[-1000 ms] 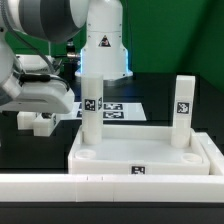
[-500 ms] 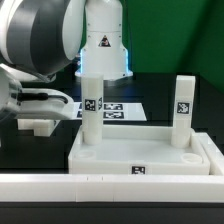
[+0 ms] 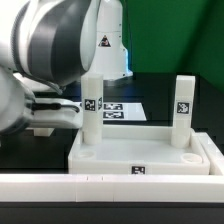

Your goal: Assemble desk

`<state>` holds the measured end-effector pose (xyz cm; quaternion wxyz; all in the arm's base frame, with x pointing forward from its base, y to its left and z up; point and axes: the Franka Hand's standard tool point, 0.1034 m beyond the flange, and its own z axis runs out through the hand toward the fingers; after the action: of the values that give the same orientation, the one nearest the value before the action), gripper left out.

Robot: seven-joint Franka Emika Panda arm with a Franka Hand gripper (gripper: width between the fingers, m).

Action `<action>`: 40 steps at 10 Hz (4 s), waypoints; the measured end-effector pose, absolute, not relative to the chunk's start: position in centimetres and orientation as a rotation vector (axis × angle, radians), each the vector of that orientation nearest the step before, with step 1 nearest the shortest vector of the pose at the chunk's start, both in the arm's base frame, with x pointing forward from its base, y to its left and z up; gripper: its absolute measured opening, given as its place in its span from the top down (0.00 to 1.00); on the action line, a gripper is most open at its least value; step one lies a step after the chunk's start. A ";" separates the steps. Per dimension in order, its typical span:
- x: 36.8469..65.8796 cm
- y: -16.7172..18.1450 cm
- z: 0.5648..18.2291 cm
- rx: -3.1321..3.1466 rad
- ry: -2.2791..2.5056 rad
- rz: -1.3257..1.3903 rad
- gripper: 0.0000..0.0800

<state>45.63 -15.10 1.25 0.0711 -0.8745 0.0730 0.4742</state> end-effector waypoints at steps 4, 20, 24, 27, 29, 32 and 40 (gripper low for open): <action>44.5 -15.1 0.6 -2.616 0.230 1.441 0.19; 51.1 -15.6 7.0 -2.703 0.104 1.337 0.64; 53.1 -16.4 6.6 -2.801 0.088 1.194 0.64; 55.8 -16.7 9.8 -2.941 0.082 0.890 0.64; 57.2 -15.9 12.2 -2.983 0.100 0.782 0.64; 58.7 -16.4 12.5 -3.075 0.149 0.486 0.64; 62.1 -9.7 17.2 -3.136 0.323 -0.132 0.64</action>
Offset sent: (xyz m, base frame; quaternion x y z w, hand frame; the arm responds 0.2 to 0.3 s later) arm -0.0174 0.0038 -0.0116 -0.0054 -0.0014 0.0144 0.9999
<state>62.07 -9.68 17.23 -0.0069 -0.9938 0.1024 -0.0417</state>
